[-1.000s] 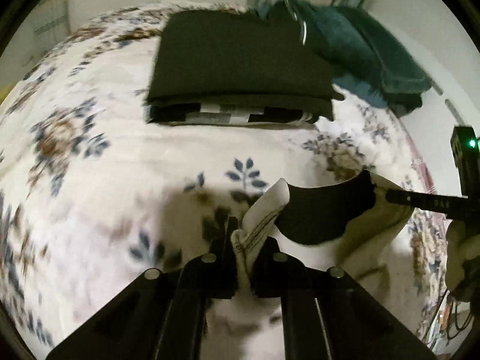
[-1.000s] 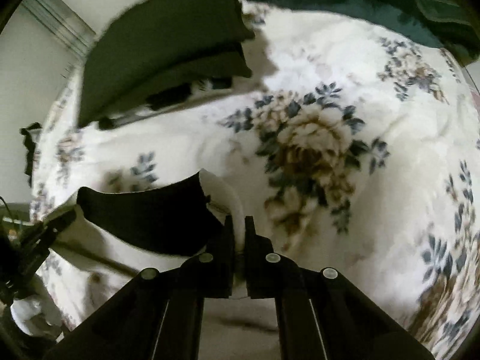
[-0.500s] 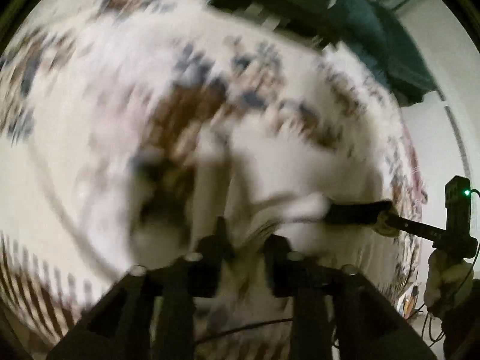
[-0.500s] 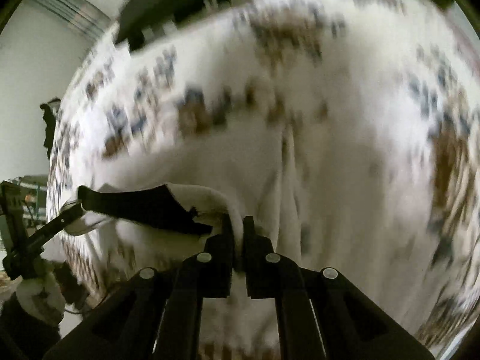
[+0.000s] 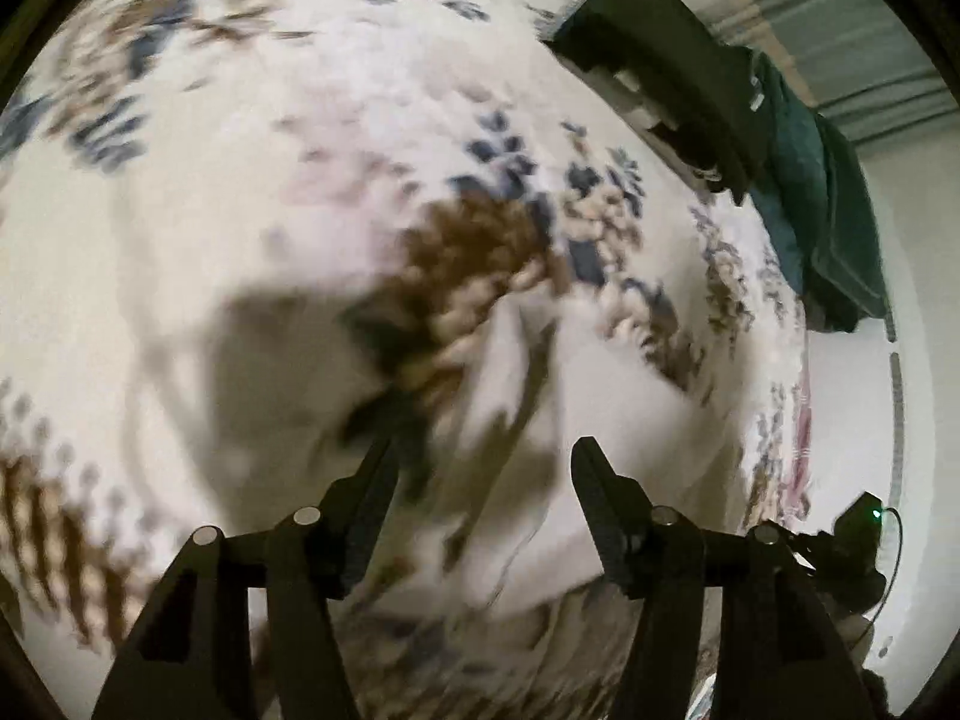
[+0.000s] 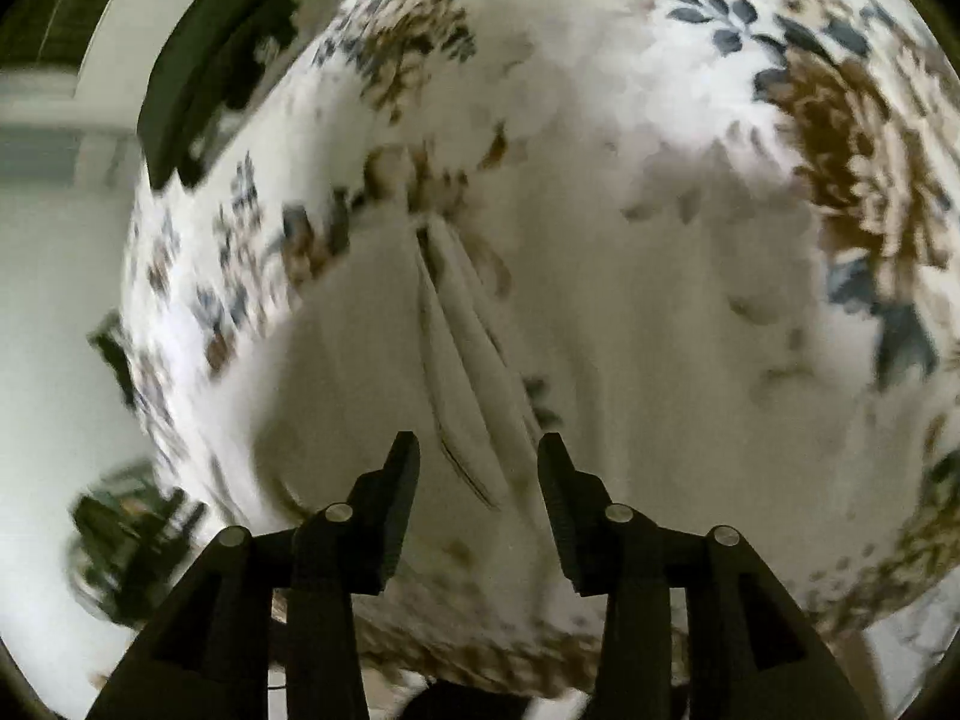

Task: Fold small clothes

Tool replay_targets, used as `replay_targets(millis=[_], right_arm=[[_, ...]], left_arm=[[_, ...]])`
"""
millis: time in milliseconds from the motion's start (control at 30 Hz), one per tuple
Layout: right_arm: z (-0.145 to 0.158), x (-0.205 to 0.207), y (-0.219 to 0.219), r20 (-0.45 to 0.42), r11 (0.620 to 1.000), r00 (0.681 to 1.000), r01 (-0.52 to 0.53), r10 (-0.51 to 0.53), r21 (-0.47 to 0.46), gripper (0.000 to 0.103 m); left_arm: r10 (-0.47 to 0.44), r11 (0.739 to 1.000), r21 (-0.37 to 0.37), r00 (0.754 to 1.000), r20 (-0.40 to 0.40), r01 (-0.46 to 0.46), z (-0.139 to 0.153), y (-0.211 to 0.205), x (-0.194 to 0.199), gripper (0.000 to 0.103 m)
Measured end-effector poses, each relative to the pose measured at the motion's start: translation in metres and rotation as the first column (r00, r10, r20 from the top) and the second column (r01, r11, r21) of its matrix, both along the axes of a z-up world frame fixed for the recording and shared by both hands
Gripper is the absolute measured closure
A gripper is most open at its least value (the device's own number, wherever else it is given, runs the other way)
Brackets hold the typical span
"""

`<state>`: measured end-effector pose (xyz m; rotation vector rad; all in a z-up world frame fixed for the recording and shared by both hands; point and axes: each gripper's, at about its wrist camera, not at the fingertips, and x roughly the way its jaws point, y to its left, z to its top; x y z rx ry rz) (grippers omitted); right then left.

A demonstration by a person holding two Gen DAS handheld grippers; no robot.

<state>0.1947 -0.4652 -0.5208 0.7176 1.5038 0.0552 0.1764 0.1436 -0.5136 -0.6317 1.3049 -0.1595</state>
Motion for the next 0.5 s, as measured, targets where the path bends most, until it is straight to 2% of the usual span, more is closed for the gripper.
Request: replay_targets(millis=[133,200,233,267,300,333,433,500], right_arm=[[-0.026,0.032,0.006,-0.002,0.996,0.997,0.071,-0.071,0.059,0.060],[-0.039,0.049,0.016,-0.018,0.992,0.996,0.086,-0.085,0.087,0.060],[-0.046,0.056,0.021,-0.023,0.991,0.996,0.085,-0.083,0.099,0.060],[-0.047,0.061,0.026,-0.021,0.993,0.997,0.075,-0.073,0.089,0.060],[-0.044,0.067,0.034,-0.005,0.996,0.998,0.055,-0.055,0.069,0.079],[-0.039,0.071,0.040,0.023,1.000,0.999,0.030,-0.030,0.008,0.096],[-0.034,0.078,0.038,0.040,0.996,0.999,0.025,-0.022,-0.083,0.097],[-0.039,0.081,0.031,0.022,0.995,0.999,0.048,-0.046,-0.091,0.097]], left_arm=[[-0.104,0.994,0.020,0.994,-0.017,0.105,-0.025,-0.035,0.044,0.046],[-0.148,0.987,0.055,0.989,-0.009,0.148,-0.034,-0.049,0.059,0.054],[-0.181,0.980,0.080,0.984,0.006,0.180,-0.037,-0.056,0.066,0.085],[-0.205,0.973,0.106,0.979,0.006,0.204,-0.040,-0.060,0.071,0.093],[-0.222,0.968,0.123,0.975,0.005,0.220,-0.041,-0.061,0.074,0.094],[-0.234,0.965,0.130,0.972,0.022,0.230,-0.041,-0.060,0.079,0.095],[-0.225,0.968,0.120,0.974,0.032,0.219,-0.043,-0.049,0.095,0.095],[-0.220,0.969,0.118,0.975,0.026,0.215,-0.048,-0.042,0.103,0.095]])
